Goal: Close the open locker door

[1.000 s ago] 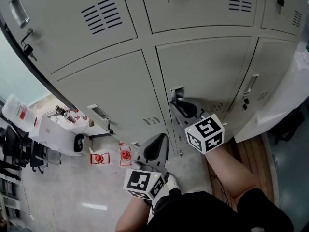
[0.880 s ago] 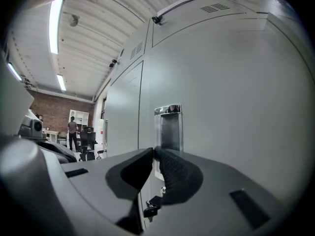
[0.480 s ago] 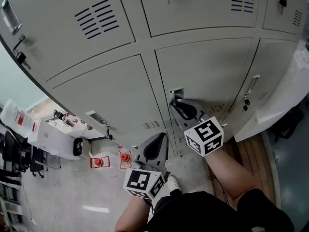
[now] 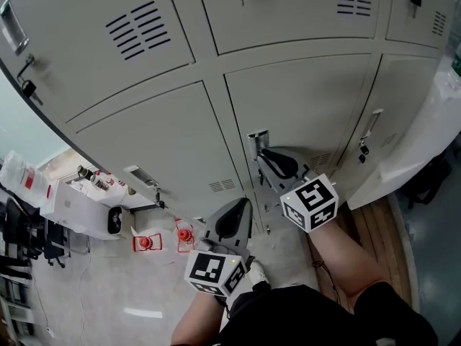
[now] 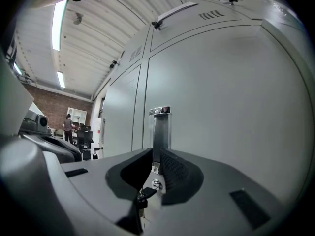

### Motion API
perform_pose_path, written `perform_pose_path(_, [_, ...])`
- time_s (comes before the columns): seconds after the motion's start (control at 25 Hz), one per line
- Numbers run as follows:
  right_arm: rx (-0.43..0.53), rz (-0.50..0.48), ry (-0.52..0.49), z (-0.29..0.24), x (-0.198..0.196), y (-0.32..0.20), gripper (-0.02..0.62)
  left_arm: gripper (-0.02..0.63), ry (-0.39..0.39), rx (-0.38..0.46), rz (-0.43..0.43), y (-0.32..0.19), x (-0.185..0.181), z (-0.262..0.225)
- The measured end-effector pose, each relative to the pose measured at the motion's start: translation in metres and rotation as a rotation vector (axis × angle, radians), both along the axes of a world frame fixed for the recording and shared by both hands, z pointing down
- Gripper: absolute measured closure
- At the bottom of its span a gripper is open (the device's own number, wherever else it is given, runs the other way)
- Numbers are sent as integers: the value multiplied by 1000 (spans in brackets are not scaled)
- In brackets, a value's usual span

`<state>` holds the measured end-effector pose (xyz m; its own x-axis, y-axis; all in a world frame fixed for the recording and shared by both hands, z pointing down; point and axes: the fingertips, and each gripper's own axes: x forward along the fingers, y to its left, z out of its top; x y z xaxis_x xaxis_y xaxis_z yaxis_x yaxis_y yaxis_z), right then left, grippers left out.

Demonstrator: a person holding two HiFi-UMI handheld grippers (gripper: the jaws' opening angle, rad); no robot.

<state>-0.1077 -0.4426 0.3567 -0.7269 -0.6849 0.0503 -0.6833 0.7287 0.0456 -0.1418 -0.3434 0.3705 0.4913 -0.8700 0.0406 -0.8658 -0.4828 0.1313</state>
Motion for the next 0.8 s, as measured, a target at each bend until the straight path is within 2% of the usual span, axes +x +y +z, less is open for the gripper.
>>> perform_pose_path(0.48, [-45,22,-37,6,33,-4,482,586,-14,11,1,6,20,-5])
perform_pose_path(0.68, [-66,39,-47,9,48,-4,427,586,-18,13,-13,11,27,-7])
perform_pose_path(0.8, [-78,52,-66,8,63,-3,426,586,-21,16,-22,17,34,-9])
